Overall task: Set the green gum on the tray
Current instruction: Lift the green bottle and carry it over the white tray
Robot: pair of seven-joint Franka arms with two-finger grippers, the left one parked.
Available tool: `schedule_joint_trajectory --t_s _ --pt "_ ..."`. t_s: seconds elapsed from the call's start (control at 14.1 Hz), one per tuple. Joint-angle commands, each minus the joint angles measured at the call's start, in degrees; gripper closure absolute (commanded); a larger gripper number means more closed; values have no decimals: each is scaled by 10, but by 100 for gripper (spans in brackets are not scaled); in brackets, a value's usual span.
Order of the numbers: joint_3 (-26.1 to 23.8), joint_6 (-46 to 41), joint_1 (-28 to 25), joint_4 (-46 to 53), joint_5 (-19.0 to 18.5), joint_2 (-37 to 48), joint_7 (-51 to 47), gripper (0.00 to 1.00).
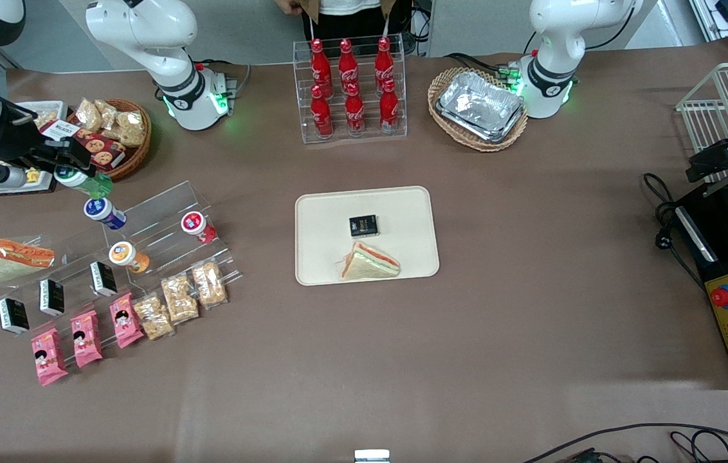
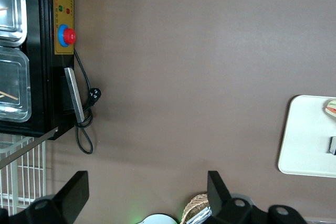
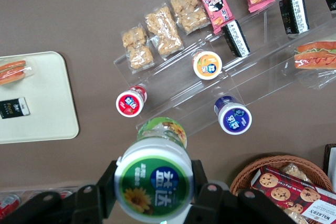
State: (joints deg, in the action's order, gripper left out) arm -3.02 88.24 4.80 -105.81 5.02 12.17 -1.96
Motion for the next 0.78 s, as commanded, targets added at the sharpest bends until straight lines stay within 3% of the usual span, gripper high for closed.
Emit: schedule_joint_trajectory --t_s 0.0,0.21,0.42,0.71 --pt "-27 -22 -30 28 45 -17 -99 61" --pt "-69 -2 -73 26 53 -28 -198 61" --pt "-99 32 -108 14 62 -60 -226 61" --pt "-103 170 -198 -55 62 -105 -315 60"
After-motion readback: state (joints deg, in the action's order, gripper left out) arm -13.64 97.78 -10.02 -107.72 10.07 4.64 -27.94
